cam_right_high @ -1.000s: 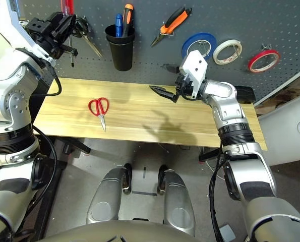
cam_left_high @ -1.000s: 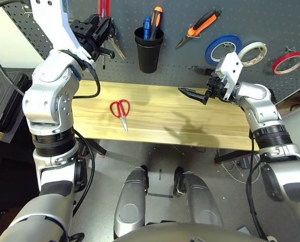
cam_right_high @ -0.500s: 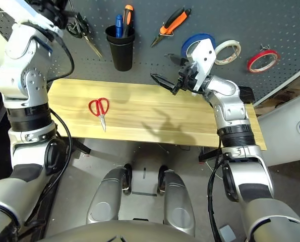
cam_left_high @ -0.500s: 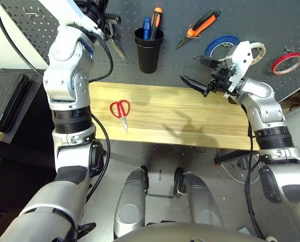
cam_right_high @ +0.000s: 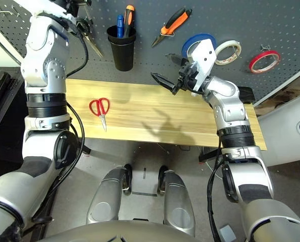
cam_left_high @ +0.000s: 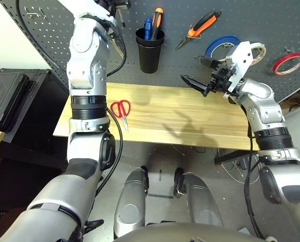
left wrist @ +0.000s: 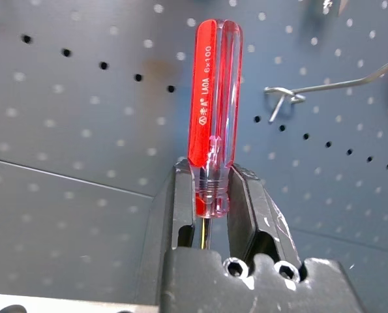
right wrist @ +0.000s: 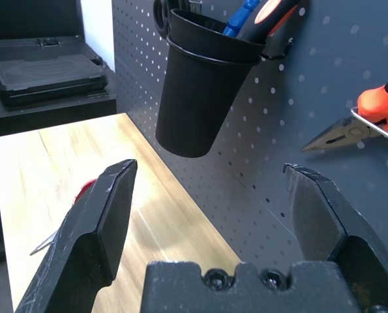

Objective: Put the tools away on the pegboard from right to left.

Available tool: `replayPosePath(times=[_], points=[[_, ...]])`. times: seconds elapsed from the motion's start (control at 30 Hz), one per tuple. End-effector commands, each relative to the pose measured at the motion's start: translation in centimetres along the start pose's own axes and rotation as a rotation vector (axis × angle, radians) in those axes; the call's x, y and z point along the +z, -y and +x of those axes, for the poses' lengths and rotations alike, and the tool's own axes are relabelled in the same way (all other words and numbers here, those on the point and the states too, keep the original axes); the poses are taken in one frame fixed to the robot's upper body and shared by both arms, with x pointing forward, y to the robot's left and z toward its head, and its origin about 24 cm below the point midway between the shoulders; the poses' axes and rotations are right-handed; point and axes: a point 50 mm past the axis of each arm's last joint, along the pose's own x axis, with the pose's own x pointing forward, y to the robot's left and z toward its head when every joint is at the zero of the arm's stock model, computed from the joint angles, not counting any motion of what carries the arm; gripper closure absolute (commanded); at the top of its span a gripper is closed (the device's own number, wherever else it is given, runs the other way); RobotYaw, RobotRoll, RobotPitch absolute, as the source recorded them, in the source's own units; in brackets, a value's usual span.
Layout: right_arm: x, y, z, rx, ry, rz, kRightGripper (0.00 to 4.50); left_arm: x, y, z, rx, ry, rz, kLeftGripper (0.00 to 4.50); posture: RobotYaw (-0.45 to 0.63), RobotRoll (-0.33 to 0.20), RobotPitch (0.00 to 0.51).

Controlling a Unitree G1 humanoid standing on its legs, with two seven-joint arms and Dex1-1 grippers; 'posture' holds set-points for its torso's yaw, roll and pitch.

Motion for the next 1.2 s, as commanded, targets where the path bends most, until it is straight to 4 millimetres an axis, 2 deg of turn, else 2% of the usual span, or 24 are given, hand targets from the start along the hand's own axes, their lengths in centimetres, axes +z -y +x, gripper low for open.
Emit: replayPosePath(times=[0.03, 0.3, 0.77, 0.9, 1.2], points=[[-0.2, -0.1, -0.5, -0.008, -0.012, -0.006, 0.00, -0.3, 0.9, 0.3, -0.006, 0.019, -0.002, 3.80, 0.05, 0.000, 0.168], [-0.2, -0.3, -0.8, -0.011, -0.022, -0.008, 0.00, -2.7, 1.2, -0.2, 0.026, 0.001, -0.011, 3.80, 0.02, 0.000, 0.176], [0.3, -0.3, -1.5, -0.033, -0.032, -0.018, 0.00, -6.1, 2.4, -0.8, -0.023, -0.066, -0.019, 3.80, -0.03, 0.000, 0.179], [0.4, -0.3, -1.4, -0.033, -0.031, -0.016, 0.00, -7.3, 2.2, -1.4, -0.020, -0.103, -0.005, 3.80, -0.03, 0.000, 0.179], [0.5, -0.4, -1.1, -0.029, -0.023, -0.013, 0.00, -8.2, 2.0, -1.8, -0.044, -0.128, 0.051, 3.80, -0.03, 0.000, 0.180]])
